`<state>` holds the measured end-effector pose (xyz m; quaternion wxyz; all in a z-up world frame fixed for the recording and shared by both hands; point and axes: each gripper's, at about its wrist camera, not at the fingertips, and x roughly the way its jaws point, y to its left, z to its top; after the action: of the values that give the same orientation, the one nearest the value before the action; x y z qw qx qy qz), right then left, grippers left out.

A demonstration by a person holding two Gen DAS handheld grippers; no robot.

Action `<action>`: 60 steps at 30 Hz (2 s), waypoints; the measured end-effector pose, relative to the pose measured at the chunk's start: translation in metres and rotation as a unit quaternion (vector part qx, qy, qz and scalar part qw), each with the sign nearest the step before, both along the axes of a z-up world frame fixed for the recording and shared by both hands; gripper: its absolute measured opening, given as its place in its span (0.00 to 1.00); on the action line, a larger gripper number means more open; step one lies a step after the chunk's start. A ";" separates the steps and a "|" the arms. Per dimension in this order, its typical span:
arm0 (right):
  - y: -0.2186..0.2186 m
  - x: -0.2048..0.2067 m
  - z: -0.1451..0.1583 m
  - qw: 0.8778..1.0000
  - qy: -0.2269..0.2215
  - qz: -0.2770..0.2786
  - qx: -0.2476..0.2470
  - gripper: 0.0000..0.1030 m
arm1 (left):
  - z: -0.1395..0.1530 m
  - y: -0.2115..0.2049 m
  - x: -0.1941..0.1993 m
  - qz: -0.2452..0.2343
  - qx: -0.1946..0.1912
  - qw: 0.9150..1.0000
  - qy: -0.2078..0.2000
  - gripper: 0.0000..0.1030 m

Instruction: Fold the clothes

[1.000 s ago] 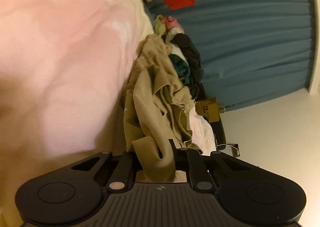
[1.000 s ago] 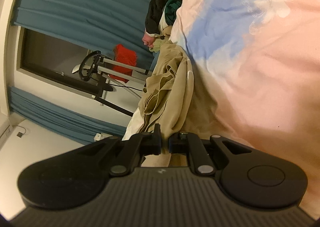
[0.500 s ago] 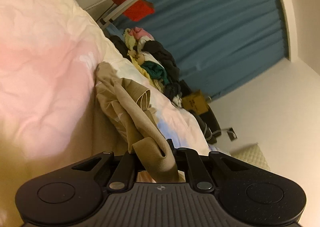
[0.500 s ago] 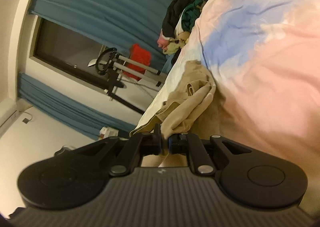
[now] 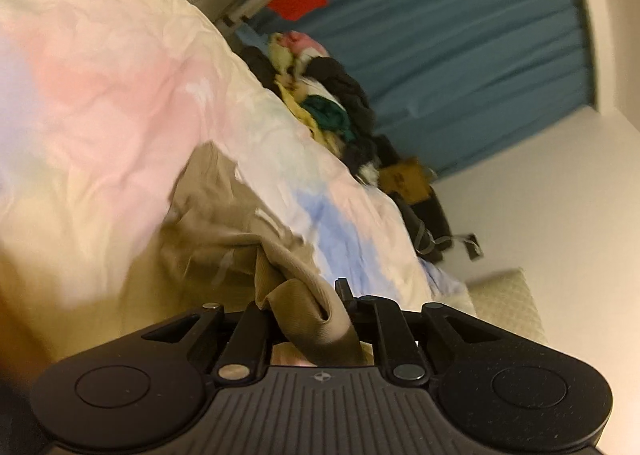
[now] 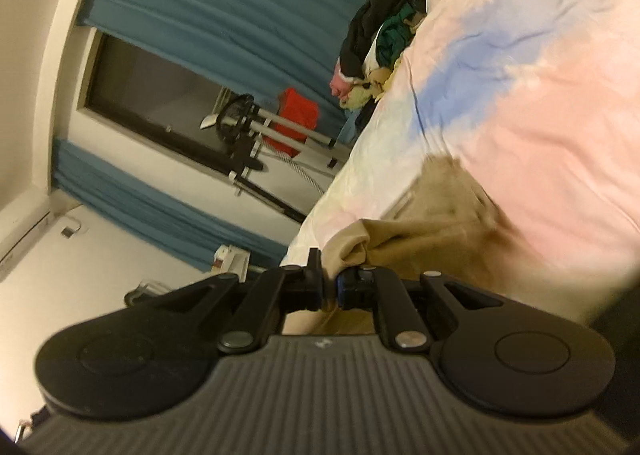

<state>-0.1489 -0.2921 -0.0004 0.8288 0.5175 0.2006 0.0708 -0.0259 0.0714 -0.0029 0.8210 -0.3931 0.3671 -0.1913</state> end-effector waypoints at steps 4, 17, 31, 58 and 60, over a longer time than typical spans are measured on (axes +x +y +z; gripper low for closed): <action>-0.003 0.074 0.002 0.999 0.023 -0.024 -0.022 0.10 | -0.018 -0.007 0.050 0.003 0.020 1.000 0.016 0.16; -0.023 0.197 -0.097 0.994 0.102 -0.031 0.010 0.12 | -0.068 -0.033 0.175 -0.011 0.097 0.995 0.032 0.25; 0.008 0.174 -0.052 0.995 -0.001 0.055 -0.087 0.81 | -0.025 -0.065 0.105 -0.055 0.228 0.963 -0.129 0.83; 0.054 0.236 -0.100 0.919 0.090 0.083 -0.375 0.34 | -0.080 -0.079 0.148 -0.064 0.364 0.925 -0.090 0.89; 0.056 0.228 -0.095 0.920 0.086 0.079 -0.375 0.36 | -0.077 -0.079 0.141 -0.064 0.368 0.923 -0.092 0.89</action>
<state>0.0796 -0.2362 -0.0950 0.9333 0.1555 0.3234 0.0108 0.1148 -0.0074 -0.0794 0.9241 -0.0191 0.3587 -0.1303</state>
